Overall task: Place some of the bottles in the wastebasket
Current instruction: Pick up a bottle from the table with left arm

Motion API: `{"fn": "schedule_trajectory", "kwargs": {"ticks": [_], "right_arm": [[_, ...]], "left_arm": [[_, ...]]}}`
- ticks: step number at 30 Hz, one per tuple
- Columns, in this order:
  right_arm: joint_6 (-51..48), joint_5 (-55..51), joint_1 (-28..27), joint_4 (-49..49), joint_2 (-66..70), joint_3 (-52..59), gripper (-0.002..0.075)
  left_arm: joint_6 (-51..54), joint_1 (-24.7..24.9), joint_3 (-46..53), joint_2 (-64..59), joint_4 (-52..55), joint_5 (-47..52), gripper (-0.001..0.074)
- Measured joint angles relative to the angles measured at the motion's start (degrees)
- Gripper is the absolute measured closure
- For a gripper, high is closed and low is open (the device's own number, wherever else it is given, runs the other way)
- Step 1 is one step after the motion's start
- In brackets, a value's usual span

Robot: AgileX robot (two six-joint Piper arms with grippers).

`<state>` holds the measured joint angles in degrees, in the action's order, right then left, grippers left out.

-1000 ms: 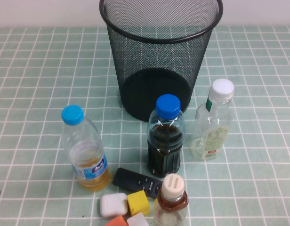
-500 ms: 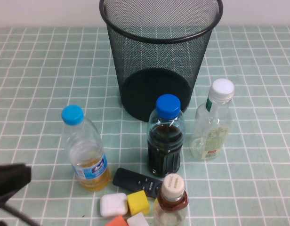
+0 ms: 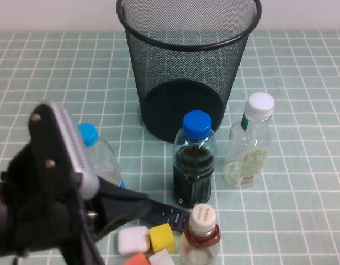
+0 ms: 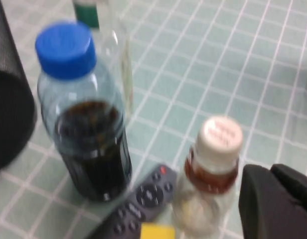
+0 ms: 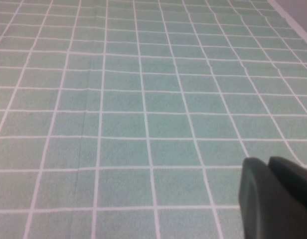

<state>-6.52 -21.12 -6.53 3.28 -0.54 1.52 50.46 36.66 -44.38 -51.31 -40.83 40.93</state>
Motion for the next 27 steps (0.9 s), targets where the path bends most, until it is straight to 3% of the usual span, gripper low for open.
{"fn": "schedule_trajectory", "kwargs": {"ticks": [7,12,15,19,21,23,27], "right_arm": [[0.00,0.00,0.00,0.00,0.00,0.00,0.0734],[0.00,0.00,0.00,0.00,0.00,0.00,0.0734],[0.00,0.00,0.00,0.00,0.00,0.00,0.0734],[0.00,0.00,0.00,0.00,0.00,0.00,0.0734],[0.00,0.00,0.00,0.00,-0.04,0.00,0.0734],[0.00,0.00,0.00,0.00,-0.13,0.00,0.0734],[0.00,0.00,0.00,0.00,-0.13,0.00,0.0734]], "left_arm": [[0.49,15.05,7.27,-0.27,0.21,-23.63,0.0739],[0.49,22.10,11.67,-0.93,0.21,-35.44,0.0726],[0.49,24.39,11.92,-2.61,0.66,-38.57,0.0638],[-0.20,25.20,12.01,-6.34,0.66,-42.25,0.0379],[-2.59,25.34,12.01,-8.76,0.66,-44.55,0.0288],[-5.50,25.57,11.90,-11.30,0.55,-46.32,0.0239],[-7.27,25.60,10.46,-14.64,0.55,-47.10,0.0209]]}}
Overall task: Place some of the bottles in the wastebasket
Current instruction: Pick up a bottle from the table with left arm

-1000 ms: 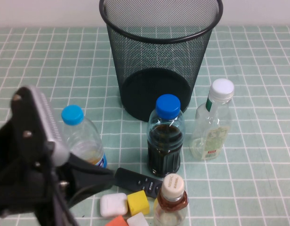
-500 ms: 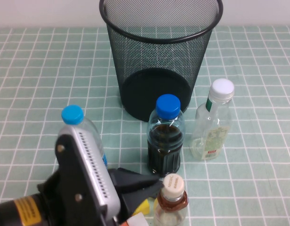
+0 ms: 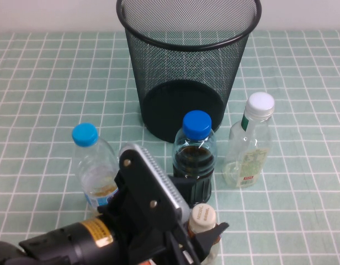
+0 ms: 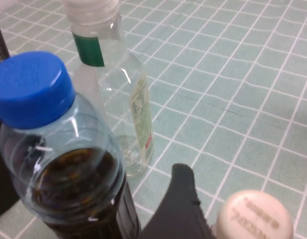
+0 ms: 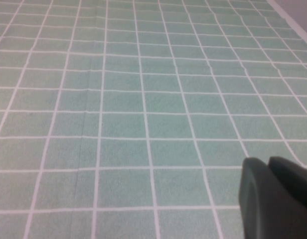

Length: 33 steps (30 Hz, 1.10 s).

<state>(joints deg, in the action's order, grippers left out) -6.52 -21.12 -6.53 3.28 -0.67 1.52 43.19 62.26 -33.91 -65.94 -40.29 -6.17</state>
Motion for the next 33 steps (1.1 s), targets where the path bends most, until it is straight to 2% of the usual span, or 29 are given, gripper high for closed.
{"fn": "schedule_trajectory", "kwargs": {"ticks": [28,30,33], "right_arm": [[0.00,0.00,0.00,-0.17,-0.13,0.00,0.0734],[0.00,0.00,0.00,-0.17,-0.13,0.00,0.0734],[0.00,0.00,0.00,-0.17,-0.13,0.00,0.0734]], "left_arm": [[-2.80,0.00,-2.67,-10.71,-0.12,-4.93,0.0202],[-3.05,0.00,-2.67,-11.25,-0.27,-4.93,0.0217],[-4.37,0.00,-2.67,-11.59,-0.27,-4.82,0.0290]]}}
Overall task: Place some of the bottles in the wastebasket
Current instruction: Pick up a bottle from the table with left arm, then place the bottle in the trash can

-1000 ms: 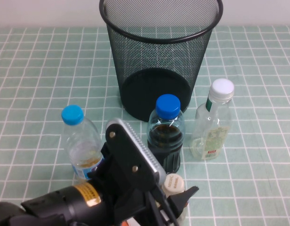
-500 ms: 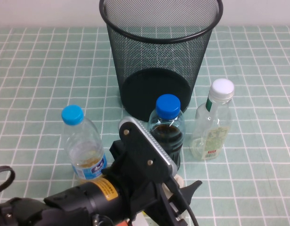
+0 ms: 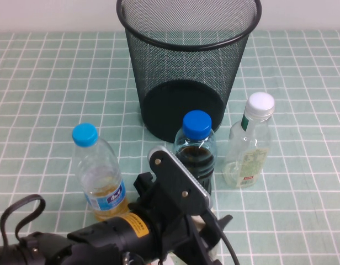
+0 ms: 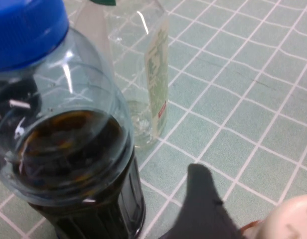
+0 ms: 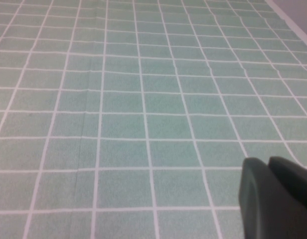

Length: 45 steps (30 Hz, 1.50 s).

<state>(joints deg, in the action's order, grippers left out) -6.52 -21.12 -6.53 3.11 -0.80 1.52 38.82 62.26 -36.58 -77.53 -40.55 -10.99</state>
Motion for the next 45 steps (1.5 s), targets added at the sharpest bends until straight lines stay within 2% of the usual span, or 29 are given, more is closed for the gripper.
{"fn": "schedule_trajectory", "kwargs": {"ticks": [4,5,9,17,23,28,32,34,40,45], "right_arm": [[0.00,0.00,0.00,0.00,0.00,0.00,0.0734],[0.00,0.00,0.00,0.00,0.00,0.00,0.0734],[0.00,0.00,0.00,0.00,0.00,0.00,0.0734],[0.00,0.00,0.00,-0.09,0.00,0.00,0.0734],[0.00,0.00,0.00,-0.09,0.00,0.00,0.0734],[0.00,0.00,0.00,-0.13,0.00,0.00,0.0734],[0.00,0.00,0.00,-0.22,0.00,0.00,0.0734],[0.00,0.00,0.00,-0.22,0.00,0.00,0.0734],[0.00,0.00,0.00,-0.26,0.00,0.00,0.0734],[0.00,0.00,0.00,-0.26,0.00,0.00,0.0734]], "left_arm": [[-1.01,0.00,0.00,-0.25,-0.03,0.22,0.0465],[-1.18,0.00,-0.12,-0.25,-0.15,0.22,0.0474],[-1.18,0.00,-0.66,-0.01,-0.15,1.92,0.0474],[-1.06,0.00,-6.67,5.89,-0.04,14.01,0.0474],[-1.41,0.00,-15.16,10.18,1.16,25.41,0.0474],[-2.18,-0.75,-26.95,11.49,6.64,34.91,0.0475],[-6.91,-5.77,-38.20,10.60,14.43,40.00,0.0475],[-8.26,-9.84,-45.28,8.71,17.23,42.29,0.0475],[-8.37,-20.94,-66.01,-1.63,18.96,46.71,0.0475],[-7.70,-25.95,-81.76,-13.45,18.96,48.70,0.0475]]}}
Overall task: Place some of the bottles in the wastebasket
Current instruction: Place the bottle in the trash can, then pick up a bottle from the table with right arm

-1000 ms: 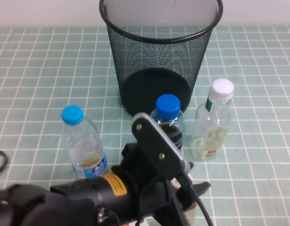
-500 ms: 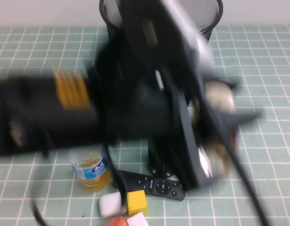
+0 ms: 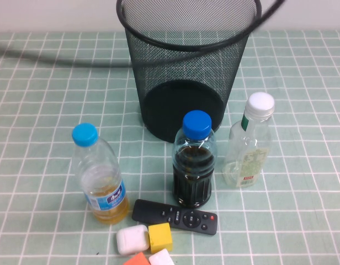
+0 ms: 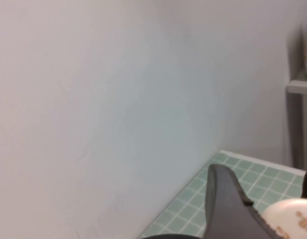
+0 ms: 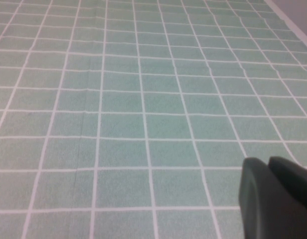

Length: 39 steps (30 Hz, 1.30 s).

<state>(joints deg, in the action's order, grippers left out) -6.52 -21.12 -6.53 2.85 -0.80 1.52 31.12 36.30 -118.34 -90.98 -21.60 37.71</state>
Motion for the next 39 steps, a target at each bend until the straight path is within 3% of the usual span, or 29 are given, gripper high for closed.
{"fn": "schedule_trajectory", "kwargs": {"ticks": [7,14,26,33,39], "right_arm": [[0.00,0.00,0.00,-0.09,0.00,0.00,0.0734],[0.00,0.00,0.00,-0.20,0.00,0.00,0.0734],[0.00,0.00,0.00,-0.20,0.00,0.00,0.0734],[0.00,0.00,0.00,-0.20,0.00,0.00,0.0734],[0.00,0.00,0.00,-0.28,0.00,0.00,0.0734]], "left_arm": [[1.06,-3.43,-12.22,-16.28,0.07,5.96,0.0475],[0.68,-5.93,-12.75,-27.09,0.59,13.53,0.0475],[-0.34,-7.23,-12.84,-34.24,0.63,13.50,0.0475],[-1.24,-7.23,-12.97,-34.24,0.88,12.51,0.0322],[-2.96,-7.23,-13.12,-32.15,0.88,12.99,0.0302]]}}
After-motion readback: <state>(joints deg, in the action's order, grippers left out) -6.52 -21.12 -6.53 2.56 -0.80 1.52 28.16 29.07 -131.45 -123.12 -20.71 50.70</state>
